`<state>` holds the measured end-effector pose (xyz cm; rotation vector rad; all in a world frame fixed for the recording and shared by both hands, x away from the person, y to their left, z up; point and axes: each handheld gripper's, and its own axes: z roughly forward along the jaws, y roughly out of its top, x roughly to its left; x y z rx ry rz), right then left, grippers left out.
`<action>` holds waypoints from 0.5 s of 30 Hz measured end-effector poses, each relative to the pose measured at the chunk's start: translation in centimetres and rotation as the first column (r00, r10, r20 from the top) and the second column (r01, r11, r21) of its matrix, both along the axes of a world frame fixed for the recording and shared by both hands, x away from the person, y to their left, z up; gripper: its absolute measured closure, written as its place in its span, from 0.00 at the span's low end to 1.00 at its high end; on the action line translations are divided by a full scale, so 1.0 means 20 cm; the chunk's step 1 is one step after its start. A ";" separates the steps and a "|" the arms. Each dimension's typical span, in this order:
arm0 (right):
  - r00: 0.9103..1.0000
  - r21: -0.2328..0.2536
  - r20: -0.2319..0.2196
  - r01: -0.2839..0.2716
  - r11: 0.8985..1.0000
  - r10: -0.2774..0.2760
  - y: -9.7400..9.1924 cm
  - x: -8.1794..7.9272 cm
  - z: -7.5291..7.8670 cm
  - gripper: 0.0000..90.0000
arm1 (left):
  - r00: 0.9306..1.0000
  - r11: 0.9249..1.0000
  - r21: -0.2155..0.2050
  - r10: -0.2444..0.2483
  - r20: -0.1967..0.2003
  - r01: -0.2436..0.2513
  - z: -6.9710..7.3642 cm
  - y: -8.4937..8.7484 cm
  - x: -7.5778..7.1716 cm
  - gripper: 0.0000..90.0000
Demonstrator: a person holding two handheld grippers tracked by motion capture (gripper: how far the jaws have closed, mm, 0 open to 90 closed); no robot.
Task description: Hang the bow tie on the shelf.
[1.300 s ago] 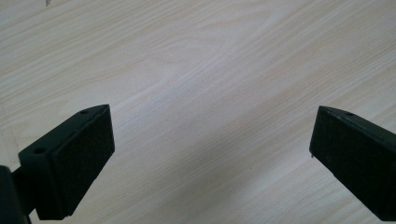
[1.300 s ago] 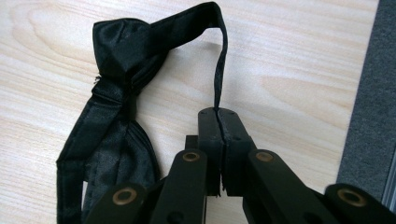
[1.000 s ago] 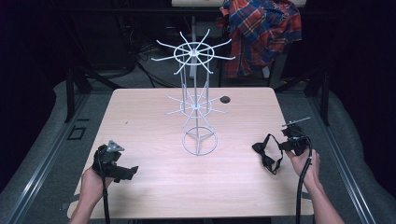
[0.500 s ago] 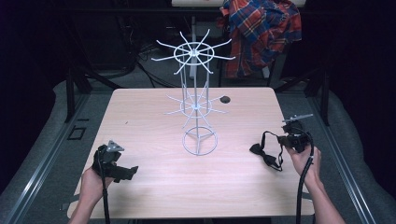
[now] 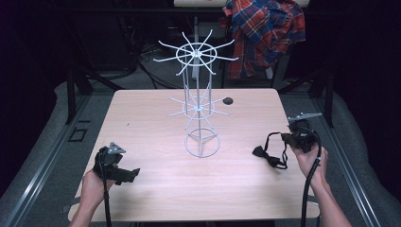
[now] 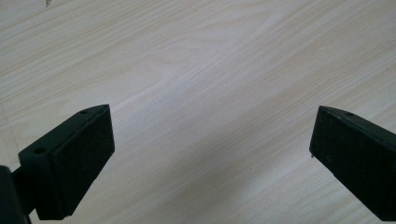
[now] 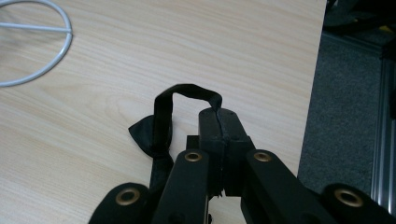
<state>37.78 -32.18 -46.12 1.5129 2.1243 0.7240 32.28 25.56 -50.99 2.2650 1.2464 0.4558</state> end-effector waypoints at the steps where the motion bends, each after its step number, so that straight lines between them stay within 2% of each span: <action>1: 1.000 -0.005 0.005 -0.001 1.000 0.001 0.00 0.00 0.01 1.00 | 1.000 1.000 0.000 0.000 0.000 0.000 0.00 0.00 0.00 0.00; 15: 0.998 0.006 0.064 -0.024 1.000 0.023 0.01 -0.04 0.09 1.00 | 1.000 1.000 0.000 -0.001 -0.002 0.001 0.00 0.00 0.00 0.00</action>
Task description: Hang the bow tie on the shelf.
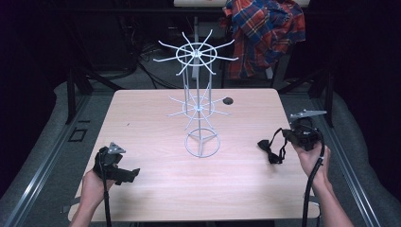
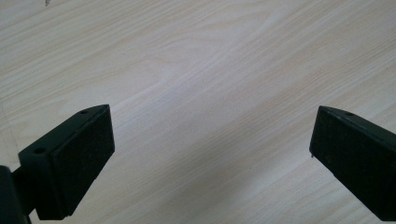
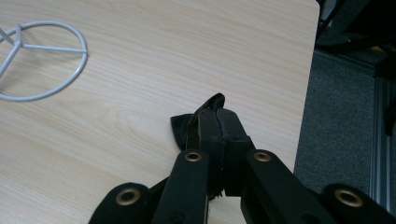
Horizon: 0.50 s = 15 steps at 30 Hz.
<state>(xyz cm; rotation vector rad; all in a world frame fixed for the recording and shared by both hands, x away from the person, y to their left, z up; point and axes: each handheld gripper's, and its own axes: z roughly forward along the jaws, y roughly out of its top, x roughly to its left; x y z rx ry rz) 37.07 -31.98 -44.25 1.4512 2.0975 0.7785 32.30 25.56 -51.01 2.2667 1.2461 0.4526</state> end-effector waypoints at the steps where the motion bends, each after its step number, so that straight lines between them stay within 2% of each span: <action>1: 1.000 -0.002 0.001 -0.004 1.000 0.004 0.00 0.00 0.01 1.00 | 1.000 1.000 0.000 0.000 0.000 0.000 0.00 0.00 0.00 0.00; 8: 0.999 0.000 0.020 -0.032 0.999 0.032 0.05 -0.02 0.05 1.00 | 1.000 1.000 -0.001 -0.001 -0.003 0.001 0.00 0.00 0.00 0.00; 15: 0.997 -0.006 0.019 -0.070 0.998 0.070 0.12 -0.03 0.07 1.00 | 1.000 1.000 -0.003 -0.001 -0.002 0.001 0.00 0.00 0.00 0.00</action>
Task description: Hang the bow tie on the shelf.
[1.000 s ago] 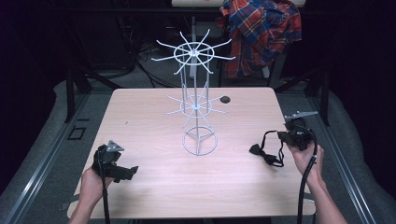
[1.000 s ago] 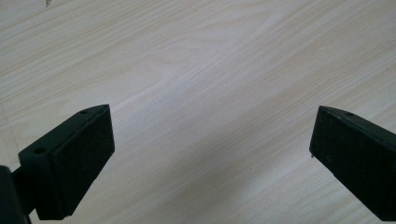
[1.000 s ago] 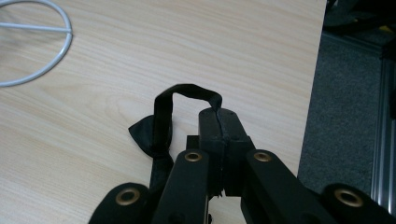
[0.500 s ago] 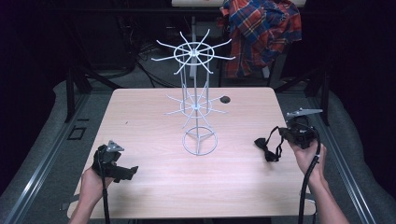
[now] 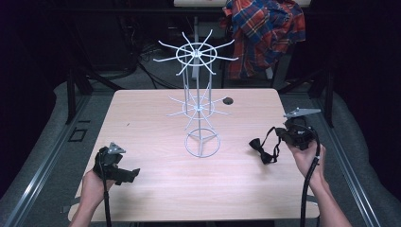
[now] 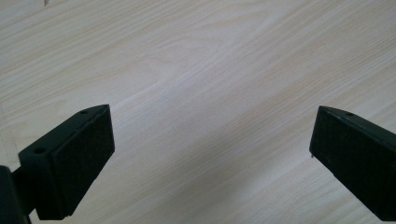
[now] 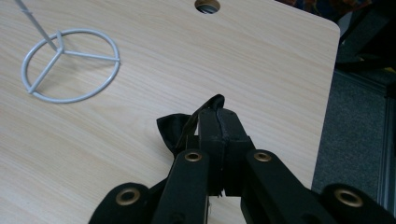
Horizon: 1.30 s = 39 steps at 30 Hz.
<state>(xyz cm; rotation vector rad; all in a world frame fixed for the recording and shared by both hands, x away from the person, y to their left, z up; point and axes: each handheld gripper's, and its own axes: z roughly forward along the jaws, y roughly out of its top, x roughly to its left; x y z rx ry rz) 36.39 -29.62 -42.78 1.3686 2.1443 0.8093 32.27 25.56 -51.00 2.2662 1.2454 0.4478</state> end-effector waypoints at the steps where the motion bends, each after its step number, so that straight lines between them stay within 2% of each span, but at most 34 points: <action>1: 1.000 -0.002 0.000 -0.006 1.000 0.006 0.01 0.00 0.00 1.00 | 1.000 1.000 0.001 -0.001 0.000 0.001 0.00 0.00 0.00 0.00; 10: 0.998 -0.008 0.009 -0.063 0.998 0.063 0.09 -0.02 0.04 1.00 | 1.000 1.000 -0.001 0.000 0.000 0.000 0.00 0.00 0.00 0.00; 15: 0.997 -0.001 0.005 -0.078 0.997 0.078 0.12 -0.03 0.04 1.00 | 1.000 1.000 0.000 0.000 0.000 0.000 0.00 0.00 0.00 0.00; 23: 0.994 -0.017 0.004 -0.109 0.994 0.110 0.18 -0.04 0.05 1.00 | 1.000 1.000 -0.002 0.004 -0.001 -0.004 0.00 0.00 0.00 0.00; 39: 0.983 -0.013 0.006 -0.182 0.983 0.182 0.32 -0.06 0.08 1.00 | 1.000 1.000 -0.001 0.001 0.001 -0.001 0.00 0.00 0.00 0.00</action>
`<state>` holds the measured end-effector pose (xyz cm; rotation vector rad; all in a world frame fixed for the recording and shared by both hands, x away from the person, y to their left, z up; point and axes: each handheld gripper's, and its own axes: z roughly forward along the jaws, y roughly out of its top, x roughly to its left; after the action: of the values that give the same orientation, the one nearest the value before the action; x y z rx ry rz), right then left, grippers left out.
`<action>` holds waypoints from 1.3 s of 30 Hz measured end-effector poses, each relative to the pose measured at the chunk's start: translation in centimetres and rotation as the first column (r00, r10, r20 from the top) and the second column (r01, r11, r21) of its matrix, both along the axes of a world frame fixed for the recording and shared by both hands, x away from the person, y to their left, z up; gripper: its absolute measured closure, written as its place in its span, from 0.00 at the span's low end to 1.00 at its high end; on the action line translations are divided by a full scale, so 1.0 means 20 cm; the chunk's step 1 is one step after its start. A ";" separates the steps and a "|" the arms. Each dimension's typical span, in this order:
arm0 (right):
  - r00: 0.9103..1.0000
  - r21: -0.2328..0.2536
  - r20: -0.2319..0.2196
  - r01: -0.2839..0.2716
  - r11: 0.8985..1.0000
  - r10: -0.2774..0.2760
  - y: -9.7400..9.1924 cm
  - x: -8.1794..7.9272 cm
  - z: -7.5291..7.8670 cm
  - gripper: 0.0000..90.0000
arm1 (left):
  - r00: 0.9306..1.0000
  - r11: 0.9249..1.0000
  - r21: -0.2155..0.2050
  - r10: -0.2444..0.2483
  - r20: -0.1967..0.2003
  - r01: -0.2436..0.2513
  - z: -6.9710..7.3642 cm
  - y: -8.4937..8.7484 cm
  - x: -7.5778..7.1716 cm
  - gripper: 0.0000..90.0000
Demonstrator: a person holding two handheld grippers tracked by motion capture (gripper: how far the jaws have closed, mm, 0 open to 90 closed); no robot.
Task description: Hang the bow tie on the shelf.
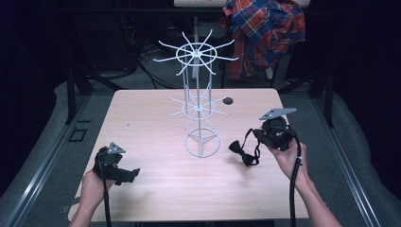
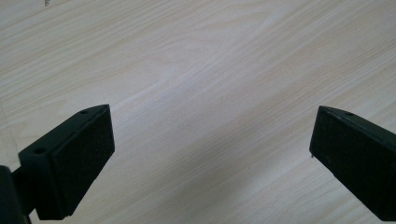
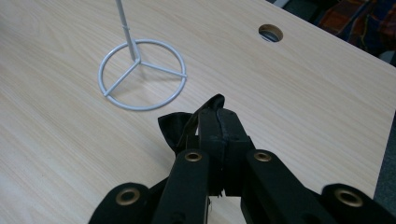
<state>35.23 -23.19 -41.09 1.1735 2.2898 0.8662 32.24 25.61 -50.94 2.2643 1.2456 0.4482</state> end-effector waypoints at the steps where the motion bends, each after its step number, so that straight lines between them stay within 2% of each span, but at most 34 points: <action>1: 1.000 -0.001 0.004 -0.001 1.000 0.001 0.01 0.00 0.00 1.00 | 1.000 1.000 0.000 0.001 0.000 -0.001 0.00 0.00 0.00 0.00; 12: 0.999 -0.015 0.027 -0.033 0.999 0.033 0.08 0.02 0.05 1.00 | 1.000 1.000 -0.002 0.001 0.001 -0.001 0.00 0.00 0.00 0.00; 23: 0.997 0.000 0.059 -0.050 0.999 0.050 0.11 0.03 0.11 1.00 | 1.000 1.000 0.001 -0.001 0.000 0.001 0.00 0.00 0.00 0.00; 39: 0.993 -0.024 0.091 -0.068 0.997 0.070 0.18 0.06 0.19 1.00 | 1.000 1.000 -0.001 -0.002 -0.003 0.002 0.00 0.00 0.00 0.00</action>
<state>36.41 -19.50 -37.38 1.0294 2.2704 0.9005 32.31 25.54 -50.98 2.2662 1.2441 0.4436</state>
